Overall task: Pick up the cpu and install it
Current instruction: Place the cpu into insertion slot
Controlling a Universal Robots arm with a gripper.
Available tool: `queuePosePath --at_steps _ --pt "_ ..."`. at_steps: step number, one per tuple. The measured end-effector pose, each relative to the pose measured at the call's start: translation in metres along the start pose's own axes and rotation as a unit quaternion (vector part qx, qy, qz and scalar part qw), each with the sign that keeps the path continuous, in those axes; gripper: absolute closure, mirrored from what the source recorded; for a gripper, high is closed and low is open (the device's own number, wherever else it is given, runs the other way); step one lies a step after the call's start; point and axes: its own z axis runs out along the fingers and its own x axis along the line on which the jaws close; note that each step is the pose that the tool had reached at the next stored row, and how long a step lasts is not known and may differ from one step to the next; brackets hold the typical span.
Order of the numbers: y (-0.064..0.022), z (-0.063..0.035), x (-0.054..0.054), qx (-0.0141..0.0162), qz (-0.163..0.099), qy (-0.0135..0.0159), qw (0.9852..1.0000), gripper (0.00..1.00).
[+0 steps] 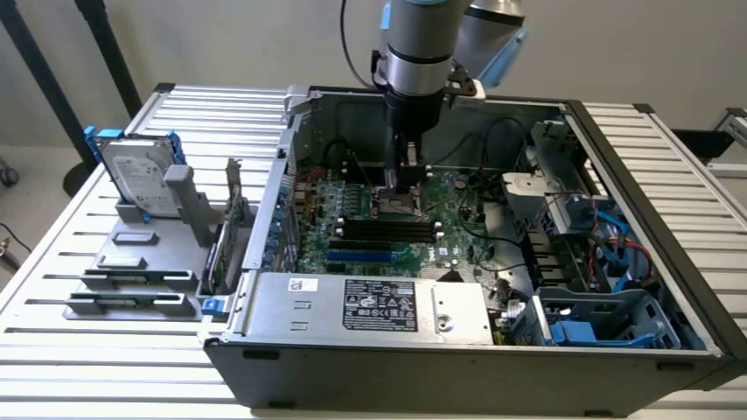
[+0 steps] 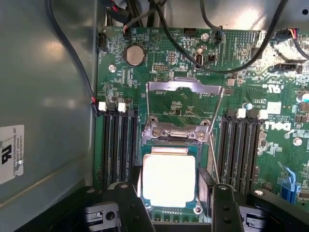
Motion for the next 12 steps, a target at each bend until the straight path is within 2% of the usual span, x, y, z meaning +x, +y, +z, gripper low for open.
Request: queuePosePath --at_steps 5,12 --pt "-0.0063 0.0048 -0.001 -0.0003 0.005 -0.0001 1.0000 0.45" --pt "-0.0079 0.0101 -0.011 -0.0010 0.013 0.0001 0.9999 0.45"
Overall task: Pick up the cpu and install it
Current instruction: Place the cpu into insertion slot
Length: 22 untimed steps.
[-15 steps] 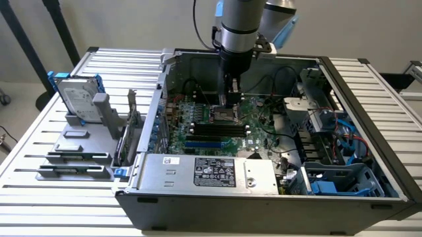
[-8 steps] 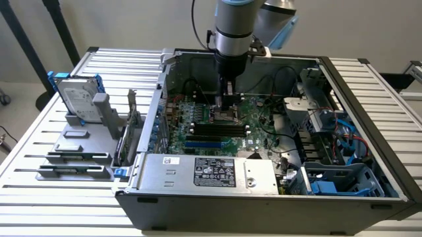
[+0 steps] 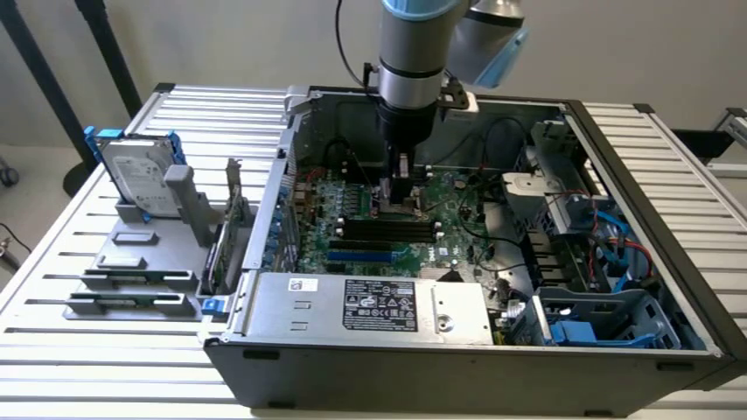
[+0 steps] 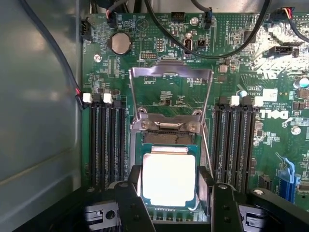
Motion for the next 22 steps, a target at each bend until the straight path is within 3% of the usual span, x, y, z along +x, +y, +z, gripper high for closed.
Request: queuePosePath --at_steps 3,7,9,12,22 --pt "-0.0004 0.0020 -0.0014 -0.0014 0.001 0.0024 1.0000 0.45" --pt "-0.0008 0.0037 -0.0021 -0.0053 0.001 0.0089 0.9999 0.45" --pt "-0.0013 0.0042 -0.0031 -0.0060 0.001 0.0106 0.9999 0.45" --pt "-0.0014 0.0048 -0.0036 -0.0064 0.006 0.0119 0.9999 0.45" --pt "-0.0014 0.0060 -0.0038 -0.0068 0.010 0.0121 0.9999 0.45"
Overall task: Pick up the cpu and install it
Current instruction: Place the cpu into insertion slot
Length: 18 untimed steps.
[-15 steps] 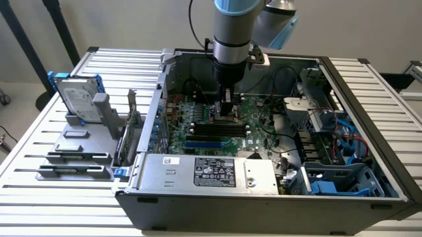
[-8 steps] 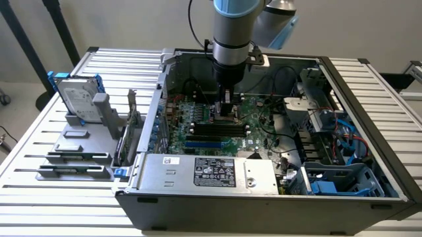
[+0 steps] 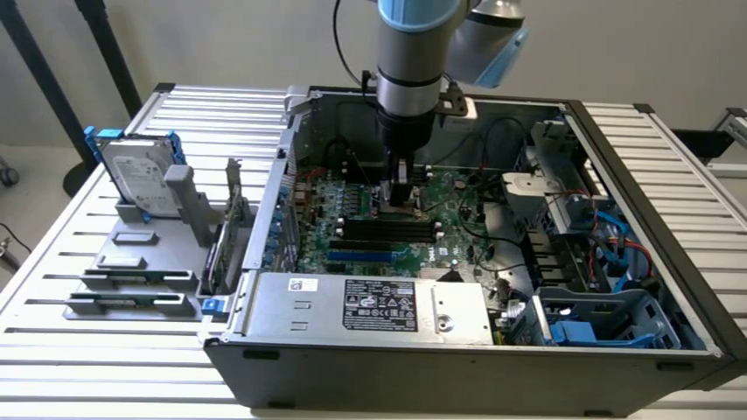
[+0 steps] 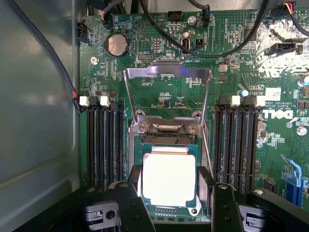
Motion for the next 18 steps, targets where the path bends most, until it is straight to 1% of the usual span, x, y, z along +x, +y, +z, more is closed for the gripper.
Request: queuePosePath --at_steps 5,11,15,18 --pt "-0.0001 0.0028 0.000 -0.0003 0.003 -0.0004 1.0000 0.45" --pt "-0.0002 0.0069 -0.001 -0.0004 0.004 -0.0022 1.0000 0.45" --pt "-0.0002 0.0094 -0.001 -0.0005 0.004 -0.0029 1.0000 0.45" --pt "-0.0002 0.0111 -0.001 -0.0006 0.005 -0.0029 1.0000 0.45"
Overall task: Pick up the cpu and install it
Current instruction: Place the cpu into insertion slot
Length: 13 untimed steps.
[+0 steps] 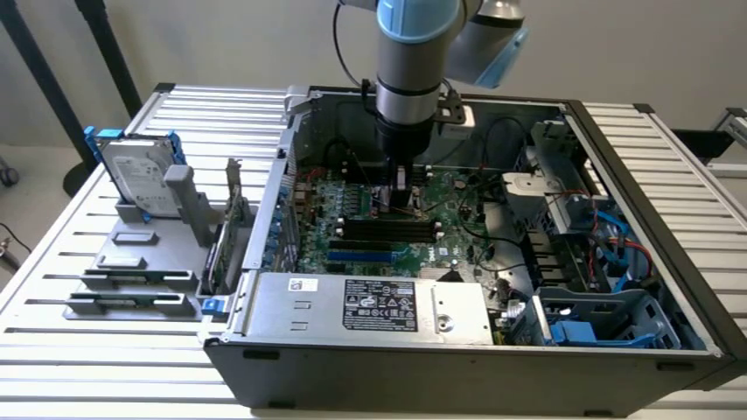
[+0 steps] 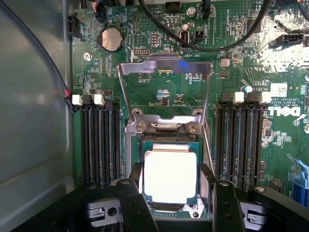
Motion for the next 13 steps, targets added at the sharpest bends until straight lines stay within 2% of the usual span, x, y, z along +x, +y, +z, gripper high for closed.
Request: queuePosePath --at_steps 13 --pt "0.0008 0.0040 0.0031 -0.0002 0.002 -0.0002 1.0000 0.45"
